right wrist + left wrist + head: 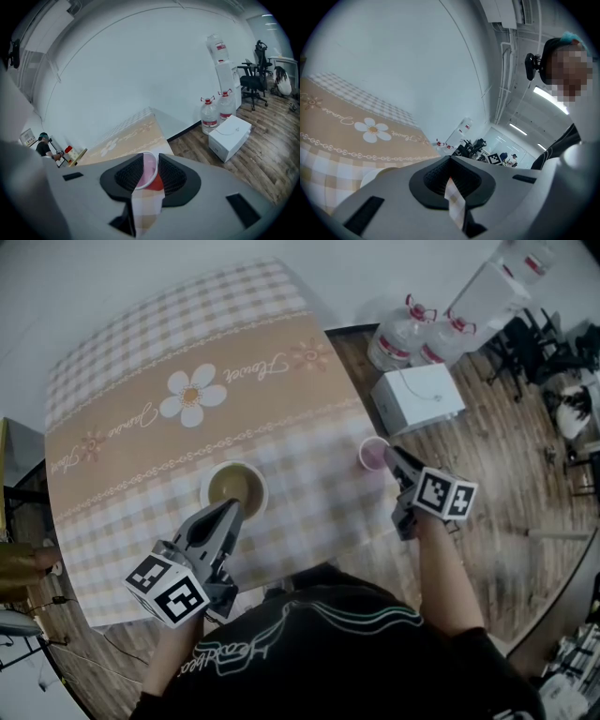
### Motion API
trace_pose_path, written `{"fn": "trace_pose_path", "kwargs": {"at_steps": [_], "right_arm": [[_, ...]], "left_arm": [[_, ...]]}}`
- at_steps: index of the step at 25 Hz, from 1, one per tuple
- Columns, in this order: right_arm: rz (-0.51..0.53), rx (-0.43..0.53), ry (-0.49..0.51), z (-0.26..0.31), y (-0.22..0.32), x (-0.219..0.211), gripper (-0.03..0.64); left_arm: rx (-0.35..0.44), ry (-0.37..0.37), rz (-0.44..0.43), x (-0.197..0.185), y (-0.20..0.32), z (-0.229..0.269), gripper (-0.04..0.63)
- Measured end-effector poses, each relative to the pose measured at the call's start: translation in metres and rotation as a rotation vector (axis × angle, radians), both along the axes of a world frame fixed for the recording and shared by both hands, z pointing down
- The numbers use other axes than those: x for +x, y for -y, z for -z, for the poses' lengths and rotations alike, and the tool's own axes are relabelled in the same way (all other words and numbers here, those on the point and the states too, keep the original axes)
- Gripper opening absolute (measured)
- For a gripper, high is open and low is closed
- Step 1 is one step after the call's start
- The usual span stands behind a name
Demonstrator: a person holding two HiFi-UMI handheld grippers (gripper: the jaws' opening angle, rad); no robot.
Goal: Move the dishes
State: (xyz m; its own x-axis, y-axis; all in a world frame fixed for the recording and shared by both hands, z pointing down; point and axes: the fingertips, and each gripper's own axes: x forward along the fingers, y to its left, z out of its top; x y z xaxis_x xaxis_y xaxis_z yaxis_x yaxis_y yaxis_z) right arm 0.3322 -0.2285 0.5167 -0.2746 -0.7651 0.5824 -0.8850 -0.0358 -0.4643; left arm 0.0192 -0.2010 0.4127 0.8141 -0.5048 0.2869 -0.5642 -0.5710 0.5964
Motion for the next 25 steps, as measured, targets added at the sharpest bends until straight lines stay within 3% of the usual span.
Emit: {"fn": "trace_pose_path", "kwargs": {"at_steps": [10,25], "right_arm": [[-0.022,0.133,0.011,0.046,-0.011,-0.022,0.098],[0.351,0.133,0.135,0.058,-0.027,-0.173,0.097]], "left_arm": [[0.016,-0.001,0.017,-0.015,-0.015,0.009,-0.006],[0.028,0.011,0.102,-0.063,-0.039,0.02,-0.006]]}}
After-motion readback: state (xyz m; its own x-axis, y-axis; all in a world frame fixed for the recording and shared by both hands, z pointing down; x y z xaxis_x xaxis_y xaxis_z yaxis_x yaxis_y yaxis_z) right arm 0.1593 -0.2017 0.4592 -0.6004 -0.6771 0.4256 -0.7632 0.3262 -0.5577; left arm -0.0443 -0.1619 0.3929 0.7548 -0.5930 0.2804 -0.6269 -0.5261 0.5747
